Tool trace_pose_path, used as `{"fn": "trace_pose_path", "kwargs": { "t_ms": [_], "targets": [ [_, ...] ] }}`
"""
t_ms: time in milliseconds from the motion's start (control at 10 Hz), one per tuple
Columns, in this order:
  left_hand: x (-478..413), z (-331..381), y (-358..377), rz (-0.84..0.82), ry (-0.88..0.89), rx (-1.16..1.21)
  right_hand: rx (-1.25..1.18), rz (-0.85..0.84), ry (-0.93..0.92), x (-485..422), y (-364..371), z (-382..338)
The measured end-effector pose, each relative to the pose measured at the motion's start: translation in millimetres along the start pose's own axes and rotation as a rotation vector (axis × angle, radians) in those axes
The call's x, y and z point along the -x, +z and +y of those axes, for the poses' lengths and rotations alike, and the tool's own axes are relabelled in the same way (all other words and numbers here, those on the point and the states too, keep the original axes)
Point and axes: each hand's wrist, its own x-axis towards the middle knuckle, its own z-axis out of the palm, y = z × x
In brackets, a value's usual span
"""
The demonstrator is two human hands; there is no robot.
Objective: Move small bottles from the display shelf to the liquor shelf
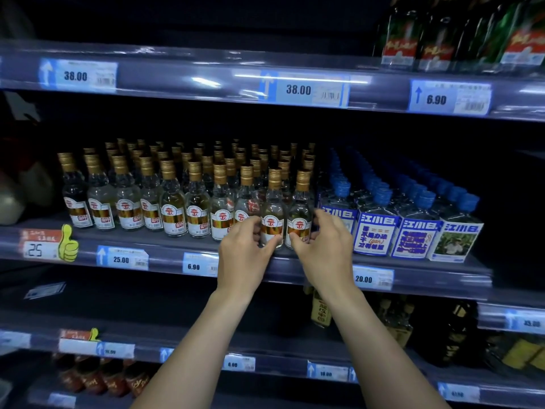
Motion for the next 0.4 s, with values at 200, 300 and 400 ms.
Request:
{"fn": "trace_pose_path", "kwargs": {
  "t_ms": [200, 300, 400],
  "targets": [
    [-5.5, -1.7, 3.6, 0.01, -0.001, -0.017, 0.083, -0.006, 0.009, -4.7, 1.7, -0.8],
    [-3.2, -0.7, 1.4, 0.004, 0.001, 0.003, 0.084, -0.019, 0.022, -2.0, 0.3, -5.0],
    [2.1, -0.4, -4.5, 0.028, 0.035, 0.071, 0.092, 0.009, 0.016, 0.7, -3.3, -5.9]
  ]
}}
